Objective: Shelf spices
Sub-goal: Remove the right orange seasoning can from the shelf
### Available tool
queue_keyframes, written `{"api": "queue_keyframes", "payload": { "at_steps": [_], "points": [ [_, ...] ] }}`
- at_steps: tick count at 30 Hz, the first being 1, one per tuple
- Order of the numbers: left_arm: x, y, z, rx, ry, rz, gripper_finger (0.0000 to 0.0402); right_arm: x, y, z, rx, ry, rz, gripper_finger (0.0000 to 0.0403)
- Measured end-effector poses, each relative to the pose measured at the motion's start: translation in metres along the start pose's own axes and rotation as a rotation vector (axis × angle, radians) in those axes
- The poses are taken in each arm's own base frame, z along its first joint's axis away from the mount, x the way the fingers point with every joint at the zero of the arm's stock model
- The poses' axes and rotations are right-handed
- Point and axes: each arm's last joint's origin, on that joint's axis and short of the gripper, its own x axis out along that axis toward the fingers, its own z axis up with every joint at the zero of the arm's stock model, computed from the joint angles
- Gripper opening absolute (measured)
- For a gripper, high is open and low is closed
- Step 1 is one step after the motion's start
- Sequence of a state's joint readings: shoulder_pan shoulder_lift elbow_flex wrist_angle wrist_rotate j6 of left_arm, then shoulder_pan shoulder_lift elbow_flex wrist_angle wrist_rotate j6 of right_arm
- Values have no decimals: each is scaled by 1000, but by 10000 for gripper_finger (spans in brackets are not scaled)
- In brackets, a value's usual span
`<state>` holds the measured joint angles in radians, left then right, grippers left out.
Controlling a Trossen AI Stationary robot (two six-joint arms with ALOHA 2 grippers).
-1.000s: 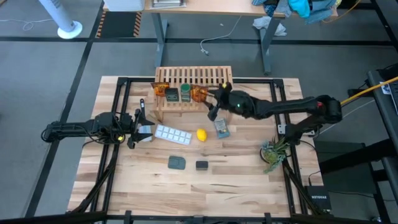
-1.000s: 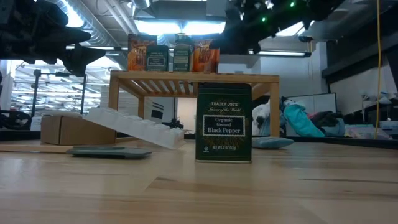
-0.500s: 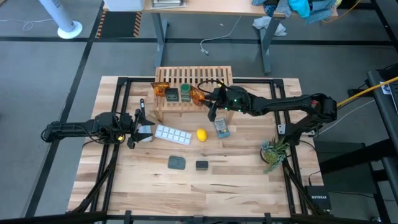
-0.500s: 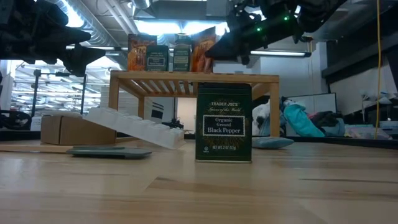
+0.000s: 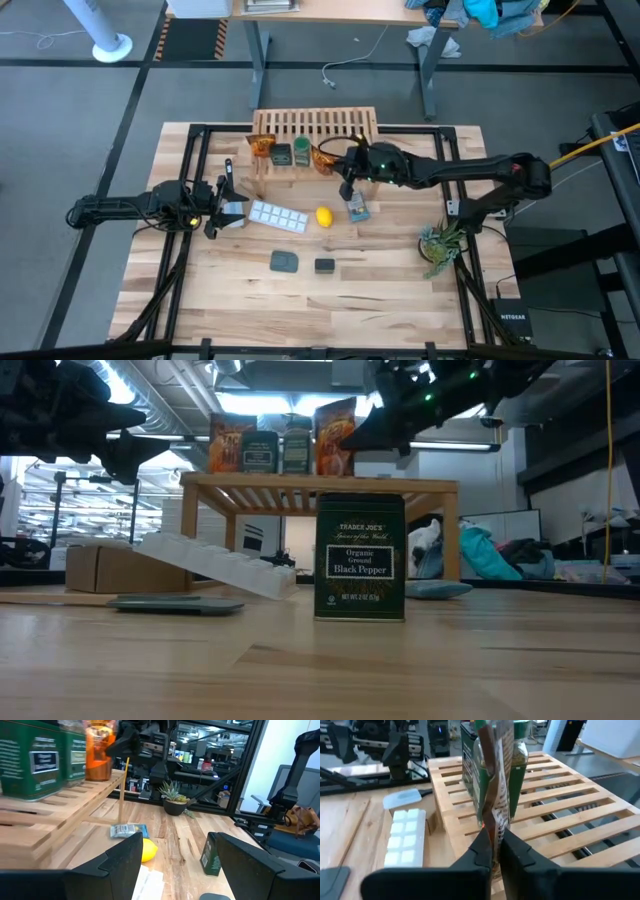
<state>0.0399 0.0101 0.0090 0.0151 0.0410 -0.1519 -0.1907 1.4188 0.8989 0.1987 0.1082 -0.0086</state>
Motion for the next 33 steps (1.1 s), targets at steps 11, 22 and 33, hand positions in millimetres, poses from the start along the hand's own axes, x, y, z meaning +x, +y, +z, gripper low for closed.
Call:
{"api": "queue_keyframes", "payload": {
  "at_steps": [11,22,33],
  "points": [
    [0,0,0,-2,1,0,245,-81,45,21,-55,12,-49,17],
    [0,0,0,-6,1,0,245,-123,142,-20,-6,128,100,17],
    [0,0,0,-6,1,0,245,-141,210,-113,98,150,-34,17]
  ]
}}
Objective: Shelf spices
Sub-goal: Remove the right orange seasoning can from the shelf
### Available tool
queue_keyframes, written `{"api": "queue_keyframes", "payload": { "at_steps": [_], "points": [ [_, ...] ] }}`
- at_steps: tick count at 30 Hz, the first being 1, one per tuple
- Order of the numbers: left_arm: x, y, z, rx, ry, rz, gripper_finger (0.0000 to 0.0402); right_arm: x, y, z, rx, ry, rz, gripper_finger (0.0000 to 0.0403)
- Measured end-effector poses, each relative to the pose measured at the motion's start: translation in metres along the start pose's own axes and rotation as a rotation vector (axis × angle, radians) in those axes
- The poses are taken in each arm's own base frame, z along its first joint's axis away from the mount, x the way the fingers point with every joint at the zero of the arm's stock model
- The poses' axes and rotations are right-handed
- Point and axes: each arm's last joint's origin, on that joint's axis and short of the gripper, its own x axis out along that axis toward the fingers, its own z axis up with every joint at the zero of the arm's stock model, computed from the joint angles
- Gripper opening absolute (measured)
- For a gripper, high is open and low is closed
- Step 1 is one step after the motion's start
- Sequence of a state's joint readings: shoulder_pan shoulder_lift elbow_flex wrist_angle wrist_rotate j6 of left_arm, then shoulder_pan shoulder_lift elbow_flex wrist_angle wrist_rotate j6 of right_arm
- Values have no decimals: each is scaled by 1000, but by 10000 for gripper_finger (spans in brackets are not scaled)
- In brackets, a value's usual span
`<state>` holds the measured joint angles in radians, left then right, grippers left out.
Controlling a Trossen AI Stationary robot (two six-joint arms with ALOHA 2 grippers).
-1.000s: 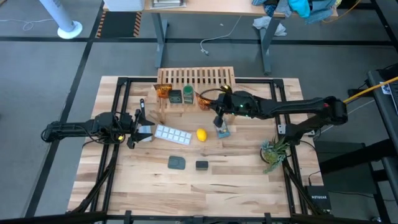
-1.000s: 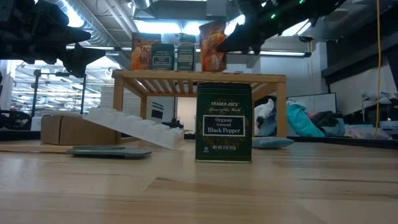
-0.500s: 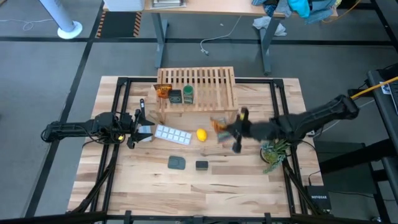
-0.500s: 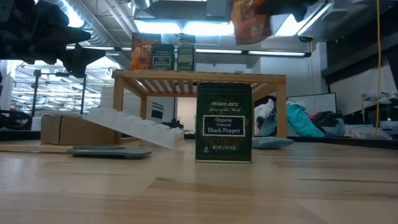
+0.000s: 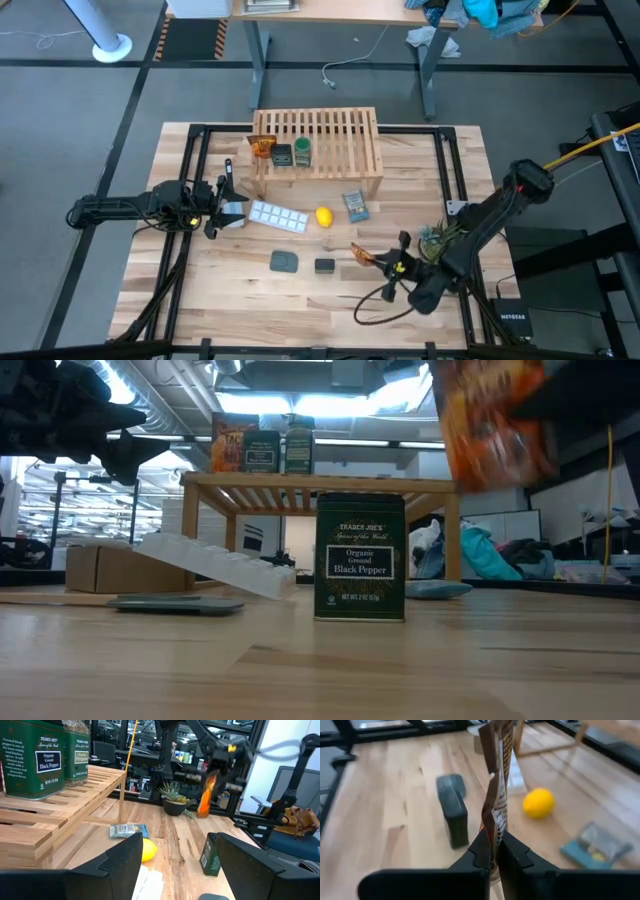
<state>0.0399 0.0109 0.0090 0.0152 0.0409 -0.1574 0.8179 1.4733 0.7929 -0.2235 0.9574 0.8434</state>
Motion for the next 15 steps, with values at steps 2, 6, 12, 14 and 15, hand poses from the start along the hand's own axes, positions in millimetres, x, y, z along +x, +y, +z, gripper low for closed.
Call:
{"api": "queue_keyframes", "payload": {
  "at_steps": [2,6,12,14,15],
  "points": [
    [0,0,0,0,0,0,245,6,2,-16,22,-9,-26,17],
    [0,0,0,0,0,0,245,19,6,-38,53,-24,-18,17],
    [0,0,0,0,0,0,245,33,2,-54,88,-68,29,17],
    [0,0,0,0,0,0,245,36,0,-56,97,-92,45,17],
    [0,0,0,0,0,0,245,37,-1,-56,101,-100,55,17]
  ]
}}
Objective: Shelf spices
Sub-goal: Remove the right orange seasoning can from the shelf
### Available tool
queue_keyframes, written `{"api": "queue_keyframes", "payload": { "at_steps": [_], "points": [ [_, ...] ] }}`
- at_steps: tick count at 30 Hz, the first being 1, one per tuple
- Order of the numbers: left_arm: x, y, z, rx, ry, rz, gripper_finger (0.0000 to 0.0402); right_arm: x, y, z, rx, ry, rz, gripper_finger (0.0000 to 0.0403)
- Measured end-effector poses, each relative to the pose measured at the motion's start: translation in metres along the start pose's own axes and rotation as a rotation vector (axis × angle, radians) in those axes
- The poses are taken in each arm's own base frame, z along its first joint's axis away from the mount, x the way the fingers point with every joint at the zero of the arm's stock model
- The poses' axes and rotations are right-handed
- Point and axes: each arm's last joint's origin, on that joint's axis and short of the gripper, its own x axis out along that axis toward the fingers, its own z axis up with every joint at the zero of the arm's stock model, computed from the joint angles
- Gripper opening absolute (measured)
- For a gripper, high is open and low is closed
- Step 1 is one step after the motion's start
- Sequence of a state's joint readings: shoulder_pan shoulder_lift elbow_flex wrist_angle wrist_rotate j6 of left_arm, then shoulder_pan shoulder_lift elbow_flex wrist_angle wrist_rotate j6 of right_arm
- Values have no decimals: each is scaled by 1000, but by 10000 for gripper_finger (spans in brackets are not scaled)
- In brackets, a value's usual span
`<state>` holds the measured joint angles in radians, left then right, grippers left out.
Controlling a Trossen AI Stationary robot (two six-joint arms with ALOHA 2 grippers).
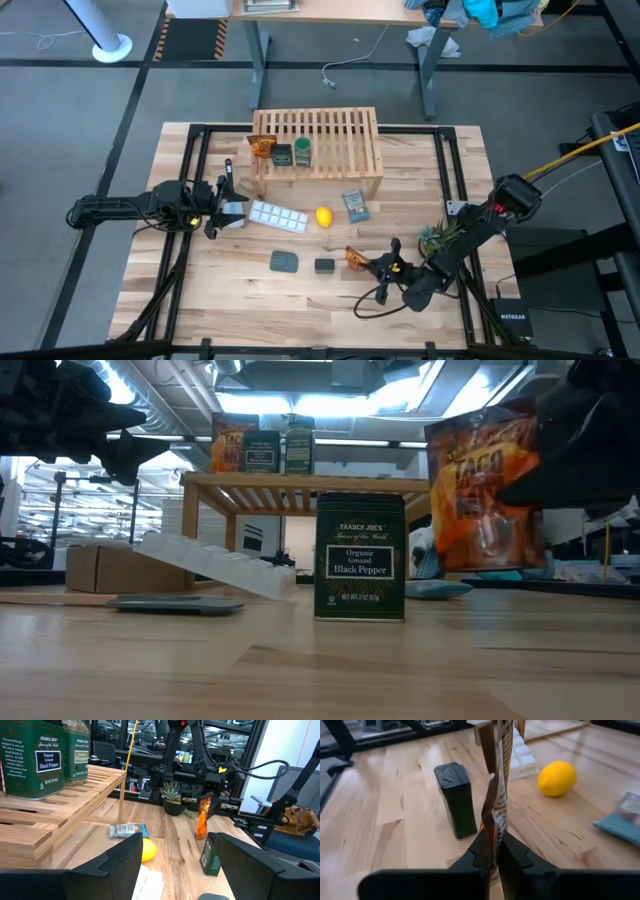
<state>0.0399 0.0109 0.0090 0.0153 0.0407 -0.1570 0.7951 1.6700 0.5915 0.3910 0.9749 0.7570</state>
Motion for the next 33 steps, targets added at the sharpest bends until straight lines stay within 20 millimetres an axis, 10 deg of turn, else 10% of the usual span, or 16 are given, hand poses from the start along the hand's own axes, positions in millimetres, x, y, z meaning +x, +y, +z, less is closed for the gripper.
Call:
{"api": "queue_keyframes", "payload": {
  "at_steps": [17,33],
  "points": [
    [0,0,0,0,0,0,245,42,-18,-15,12,36,39,19],
    [0,0,0,0,0,0,245,41,-17,-16,10,60,68,127]
  ]
}}
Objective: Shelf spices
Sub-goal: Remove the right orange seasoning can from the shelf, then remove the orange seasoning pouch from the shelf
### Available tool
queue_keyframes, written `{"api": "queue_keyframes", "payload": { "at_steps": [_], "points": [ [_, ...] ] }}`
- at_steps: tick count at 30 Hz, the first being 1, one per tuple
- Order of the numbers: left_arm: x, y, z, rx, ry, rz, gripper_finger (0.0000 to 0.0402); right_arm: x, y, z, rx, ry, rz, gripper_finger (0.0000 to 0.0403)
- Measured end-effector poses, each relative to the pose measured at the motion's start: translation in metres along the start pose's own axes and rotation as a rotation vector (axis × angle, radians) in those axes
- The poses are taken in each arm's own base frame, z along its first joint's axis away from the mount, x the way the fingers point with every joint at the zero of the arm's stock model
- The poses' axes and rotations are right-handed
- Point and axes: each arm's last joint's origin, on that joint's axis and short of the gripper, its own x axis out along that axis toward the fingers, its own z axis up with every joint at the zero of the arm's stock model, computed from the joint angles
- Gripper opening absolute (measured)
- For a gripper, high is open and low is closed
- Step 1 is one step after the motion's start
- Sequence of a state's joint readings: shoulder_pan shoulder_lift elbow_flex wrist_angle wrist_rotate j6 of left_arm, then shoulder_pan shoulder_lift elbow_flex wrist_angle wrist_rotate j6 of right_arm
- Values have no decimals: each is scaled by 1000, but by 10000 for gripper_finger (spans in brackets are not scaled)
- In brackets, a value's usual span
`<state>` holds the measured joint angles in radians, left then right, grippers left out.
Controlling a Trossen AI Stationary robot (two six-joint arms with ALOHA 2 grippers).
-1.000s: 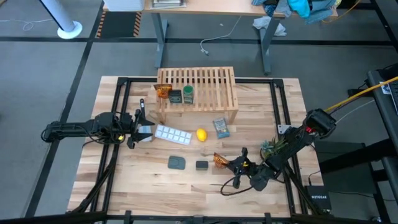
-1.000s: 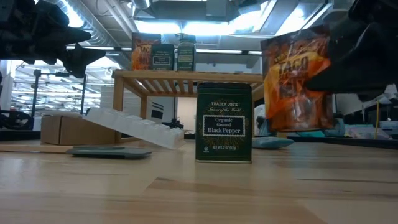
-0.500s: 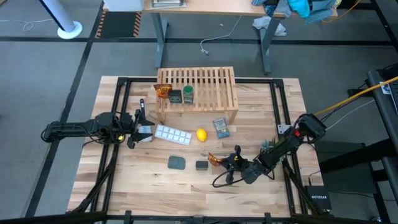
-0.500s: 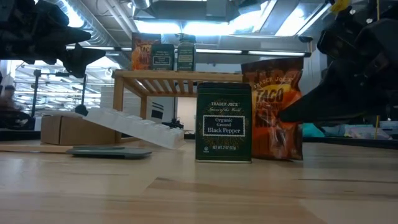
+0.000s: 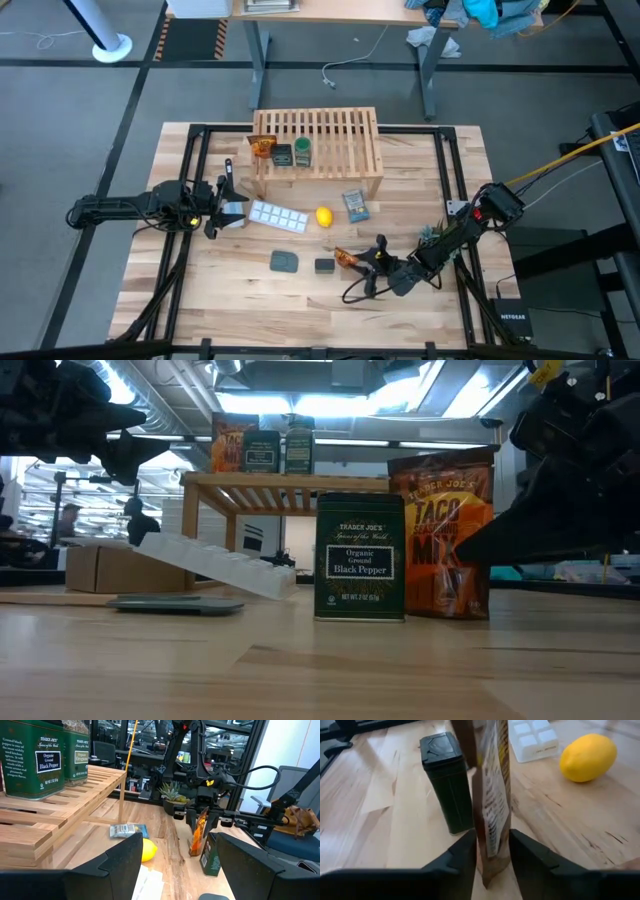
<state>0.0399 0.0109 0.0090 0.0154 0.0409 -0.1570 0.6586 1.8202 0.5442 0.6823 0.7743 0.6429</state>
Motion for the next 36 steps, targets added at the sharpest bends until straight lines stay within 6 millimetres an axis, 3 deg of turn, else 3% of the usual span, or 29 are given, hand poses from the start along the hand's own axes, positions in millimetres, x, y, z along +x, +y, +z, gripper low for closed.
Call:
{"api": "queue_keyframes", "payload": {
  "at_steps": [12,20,24,36],
  "points": [
    [0,0,0,0,0,0,245,0,-1,1,36,-20,-24,222],
    [0,0,4,15,-42,16,245,2,7,8,-11,-44,-24,249],
    [-1,3,12,73,-137,146,245,4,13,13,-58,-58,-15,250],
    [-10,11,37,257,-203,516,245,4,15,15,-60,-62,-11,250]
  ]
}}
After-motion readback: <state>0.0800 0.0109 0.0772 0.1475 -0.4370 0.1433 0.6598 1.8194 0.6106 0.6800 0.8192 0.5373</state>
